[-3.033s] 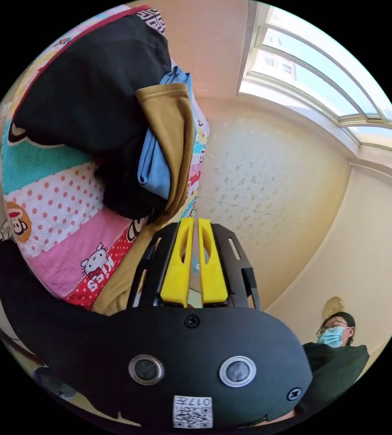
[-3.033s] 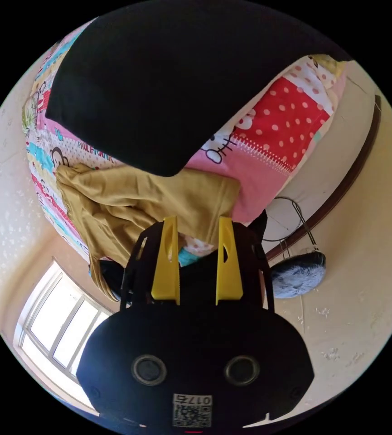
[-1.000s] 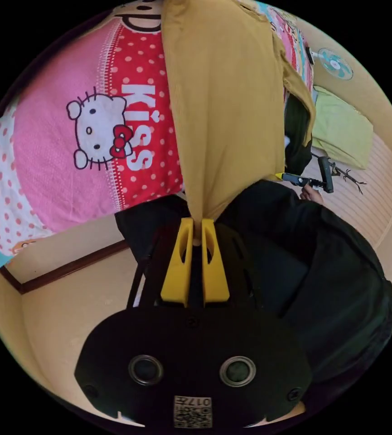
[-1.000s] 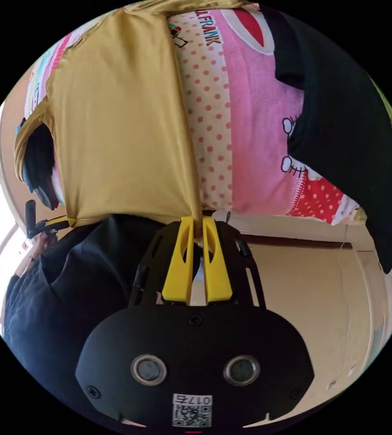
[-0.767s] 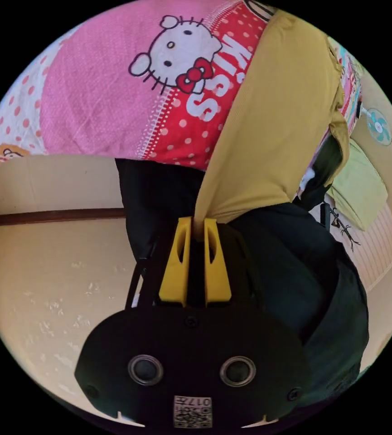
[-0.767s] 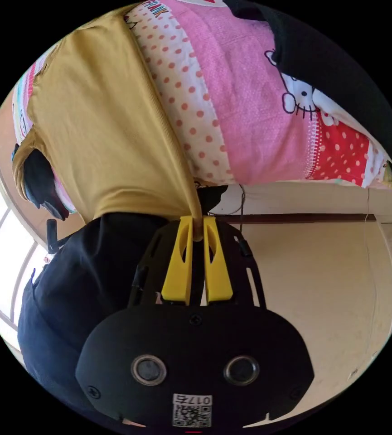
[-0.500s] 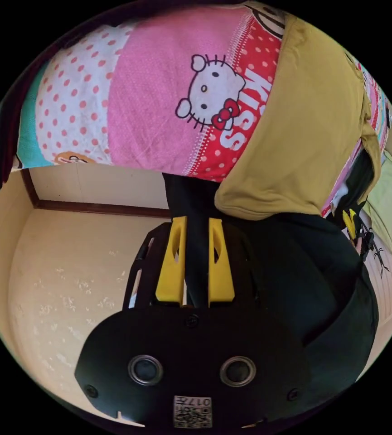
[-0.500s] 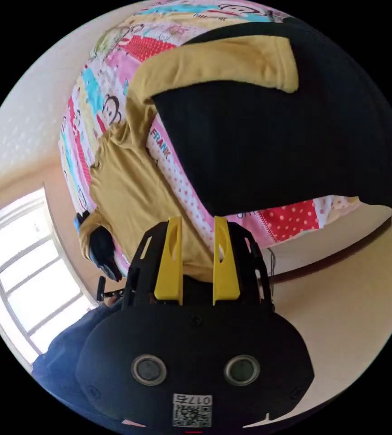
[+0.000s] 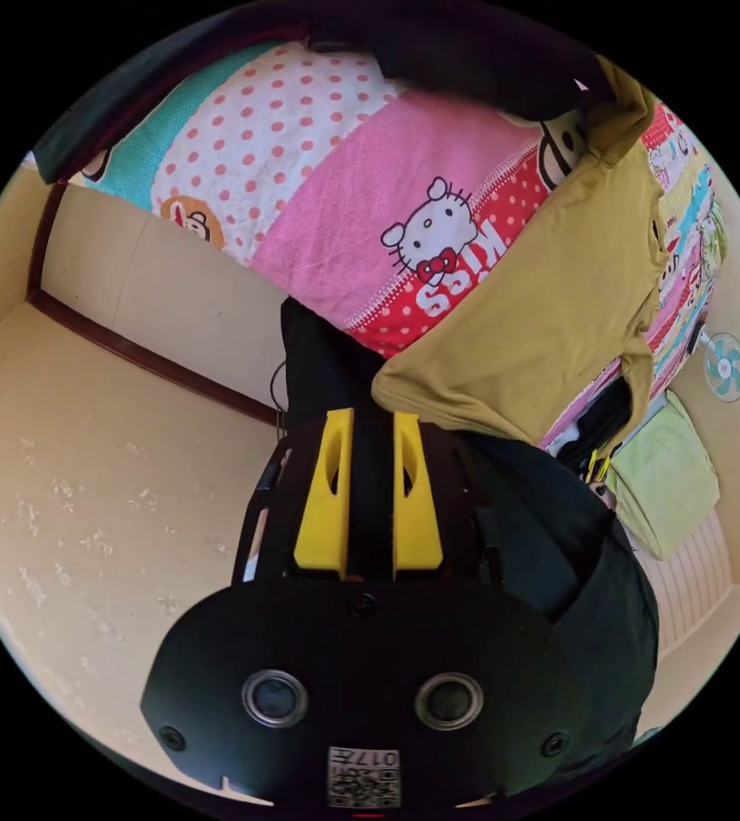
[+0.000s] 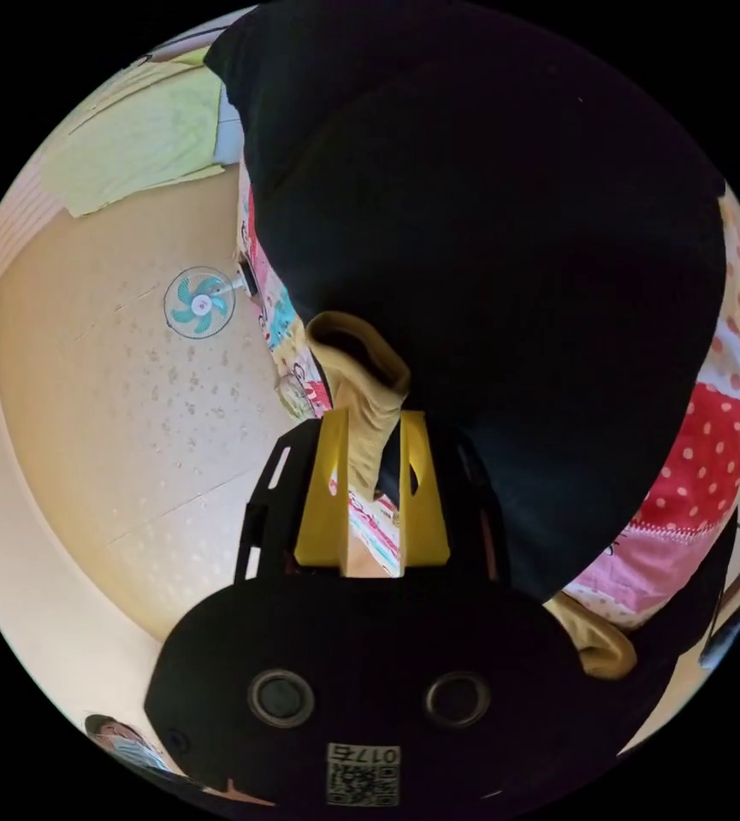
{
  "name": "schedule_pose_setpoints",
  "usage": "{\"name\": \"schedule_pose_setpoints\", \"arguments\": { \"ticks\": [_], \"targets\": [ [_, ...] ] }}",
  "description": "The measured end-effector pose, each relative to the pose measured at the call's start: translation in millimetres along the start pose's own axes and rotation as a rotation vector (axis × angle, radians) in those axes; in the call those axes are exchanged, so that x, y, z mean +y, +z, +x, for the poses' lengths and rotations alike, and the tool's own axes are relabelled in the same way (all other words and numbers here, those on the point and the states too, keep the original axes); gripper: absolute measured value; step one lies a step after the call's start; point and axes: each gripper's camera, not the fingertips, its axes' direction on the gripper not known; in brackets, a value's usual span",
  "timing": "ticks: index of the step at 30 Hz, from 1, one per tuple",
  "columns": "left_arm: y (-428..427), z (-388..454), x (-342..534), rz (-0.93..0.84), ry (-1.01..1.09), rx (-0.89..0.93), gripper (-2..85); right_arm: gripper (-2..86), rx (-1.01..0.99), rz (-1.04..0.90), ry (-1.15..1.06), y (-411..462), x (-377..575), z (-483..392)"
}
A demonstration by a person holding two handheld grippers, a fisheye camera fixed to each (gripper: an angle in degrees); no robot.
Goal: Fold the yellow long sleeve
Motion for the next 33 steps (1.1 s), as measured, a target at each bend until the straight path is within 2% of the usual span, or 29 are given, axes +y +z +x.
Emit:
{"name": "schedule_pose_setpoints", "arguments": {
  "ticks": [2, 5, 10, 13, 15, 18, 23, 27, 33],
  "targets": [
    [-10.3, -3.3, -2.5, 0.052, -0.004, 0.045, 8.0, 5.1, -0.042, 0.012, 0.002, -6.3, -2.4, 2.6],
    [-43.9, -16.8, -4.9, 0.244, -0.017, 0.236, 8.3, 3.9, -0.126, 0.015, -0.053, -17.0, -7.0, -11.9],
    [-115.7, -67.1, -10.7, 0.737, -0.067, 0.818, 9.0, 3.2, -0.073, -0.073, -0.178, -26.1, -10.5, -62.3],
    [-139.3, -80.3, -34.2, 0.851, -0.081, 0.988, 9.2, 3.0, -0.054, -0.12, -0.277, -29.1, 1.8, -98.3],
    [-157.1, -72.5, -53.9, 0.86, -0.057, 0.97, 9.3, 3.0, -0.069, -0.146, -0.327, -29.6, 12.1, -115.8],
    [-188.6, -51.3, -87.5, 0.874, -0.05, 0.829, 11.1, 3.1, -0.086, -0.182, -0.359, -28.8, 30.7, -132.4],
    [-217.7, -43.7, -146.0, 0.882, -0.232, 0.699, 14.0, 3.1, -0.112, -0.164, -0.353, -41.7, 64.0, -130.0],
    [-213.8, -35.2, -204.8, 0.765, -0.355, 0.579, 15.4, 3.1, -0.14, -0.139, -0.332, -57.1, 81.1, -121.5],
    [-199.4, -20.0, -227.1, 0.711, -0.407, 0.397, 7.1, 3.3, -0.056, -0.11, -0.36, -82.0, 108.2, -124.9]
  ]
}}
